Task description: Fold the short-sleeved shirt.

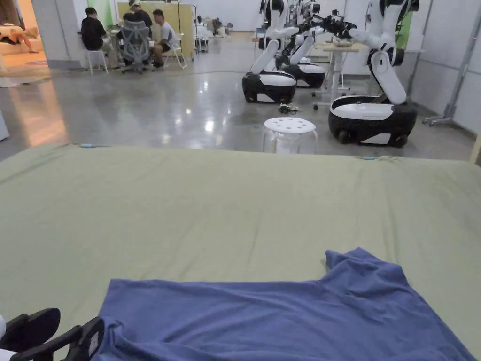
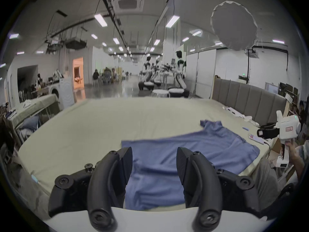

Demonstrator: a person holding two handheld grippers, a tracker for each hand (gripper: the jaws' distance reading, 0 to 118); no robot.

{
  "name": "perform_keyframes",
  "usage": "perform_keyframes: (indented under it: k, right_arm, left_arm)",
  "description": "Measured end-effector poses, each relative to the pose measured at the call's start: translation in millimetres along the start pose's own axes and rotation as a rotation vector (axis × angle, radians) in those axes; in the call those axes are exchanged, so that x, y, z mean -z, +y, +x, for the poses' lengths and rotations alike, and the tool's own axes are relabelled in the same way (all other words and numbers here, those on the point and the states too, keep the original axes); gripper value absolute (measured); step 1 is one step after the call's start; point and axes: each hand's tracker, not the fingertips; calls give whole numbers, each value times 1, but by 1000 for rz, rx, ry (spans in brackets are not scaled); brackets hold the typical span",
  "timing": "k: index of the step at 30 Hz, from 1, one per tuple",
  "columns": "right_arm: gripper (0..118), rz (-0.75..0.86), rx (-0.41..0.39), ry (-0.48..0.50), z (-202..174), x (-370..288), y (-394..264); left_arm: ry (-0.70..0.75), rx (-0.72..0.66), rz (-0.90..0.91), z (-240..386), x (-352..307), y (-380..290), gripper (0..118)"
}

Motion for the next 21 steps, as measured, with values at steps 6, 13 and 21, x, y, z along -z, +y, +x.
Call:
perform_keyframes:
  k: [6, 13, 21]
  right_arm:
    - [39, -8, 32, 119, -38, 39, 25]
    - [0, -39, 22, 119, -51, 63, 24]
    - [0, -52, 28, 138, -44, 72, 5]
  left_arm:
    - [-68, -59, 47, 20, 21, 0, 36]
    - [-21, -37, 9, 26, 27, -7, 3]
    - [8, -71, -105, 3, 53, 4, 3]
